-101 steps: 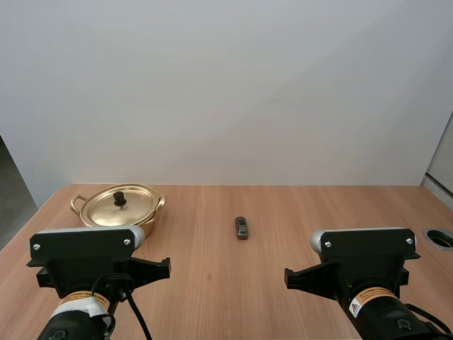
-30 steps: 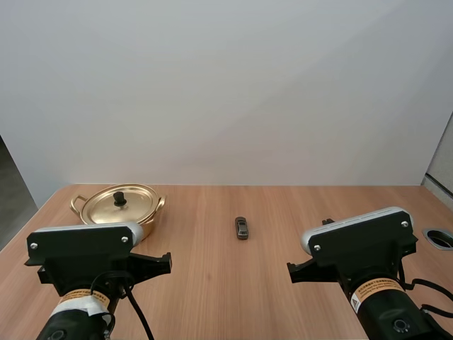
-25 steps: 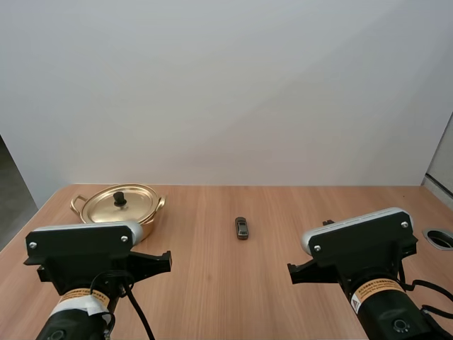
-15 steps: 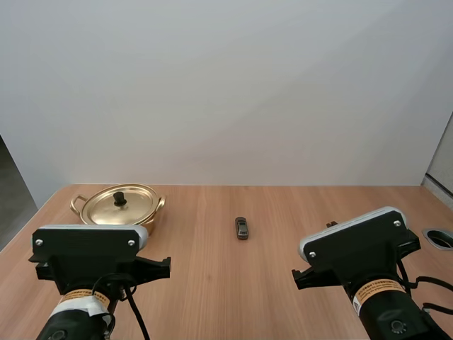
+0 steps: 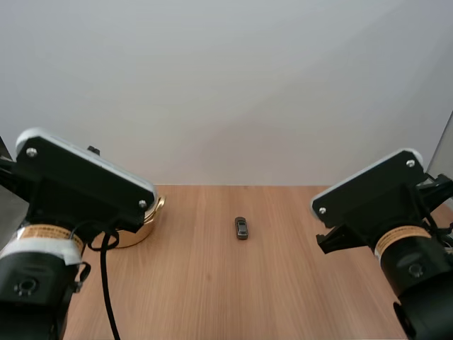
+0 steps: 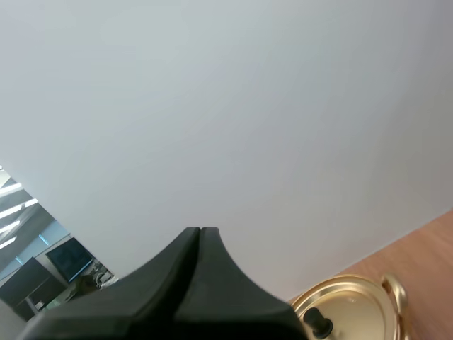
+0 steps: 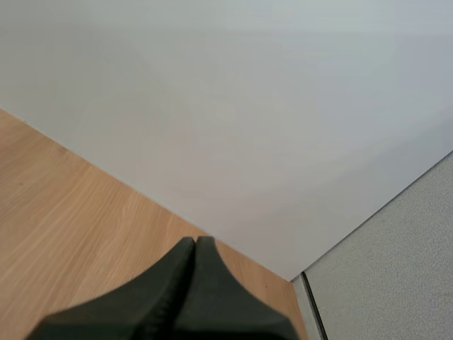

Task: Open the pot, put the car inside, and close it

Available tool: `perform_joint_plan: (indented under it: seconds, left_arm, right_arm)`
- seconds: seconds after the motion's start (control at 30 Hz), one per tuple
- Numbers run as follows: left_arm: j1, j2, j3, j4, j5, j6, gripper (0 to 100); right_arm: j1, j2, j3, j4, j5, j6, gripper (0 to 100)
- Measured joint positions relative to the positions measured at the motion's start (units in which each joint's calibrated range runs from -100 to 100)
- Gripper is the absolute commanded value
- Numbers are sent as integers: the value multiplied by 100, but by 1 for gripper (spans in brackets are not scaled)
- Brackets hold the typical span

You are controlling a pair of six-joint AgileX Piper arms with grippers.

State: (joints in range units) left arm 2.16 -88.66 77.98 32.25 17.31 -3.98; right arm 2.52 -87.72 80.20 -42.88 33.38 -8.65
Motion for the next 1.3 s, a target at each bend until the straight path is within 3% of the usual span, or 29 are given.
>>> perform_joint_plan:
  seconds: [0.2, 0.47, 0.53, 0.6, 0.63, 0.67, 0.7, 0.77, 0.8, 1.0, 1.3]
  left_arm:
    - [252, 1154, -404, 348, 1561, -906, 0]
    - [281, 2559, -404, 615, 3146, -2116, 0]
    - [281, 2694, -404, 723, 3128, -2397, 6]
    - [281, 2708, -404, 798, 2885, -2630, 19]
    - [281, 2723, -404, 828, 2674, -2718, 31]
    - [281, 2741, -404, 838, 2421, -2776, 45]
    - [281, 2769, -404, 838, 2210, -2792, 63]
    - [281, 2839, -404, 838, 1714, -2775, 100]
    - [281, 2876, -404, 838, 1583, -2716, 100]
    - [281, 2949, -404, 838, 1029, -2088, 100]
    - [281, 3248, -404, 575, -270, -2015, 100]
  right_arm:
    - [66, 1154, -890, 997, 297, -528, 0]
    - [132, 2667, -956, 2393, -379, -527, 0]
    - [212, 3024, -956, 2719, -662, -686, 0]
    - [337, 3388, -956, 3065, -744, -833, 0]
    - [398, 3494, -956, 3210, -728, -869, 3]
    - [482, 3585, -956, 3374, -657, -892, 14]
    - [574, 3628, -956, 3515, -529, -918, 31]
    - [761, 3656, -956, 3661, -294, -1044, 76]
    - [860, 3656, -956, 3676, -272, -1119, 100]
    - [1257, 3656, -956, 3682, -336, -1300, 100]
    - [1272, 3656, -956, 4329, -1237, -1262, 100]
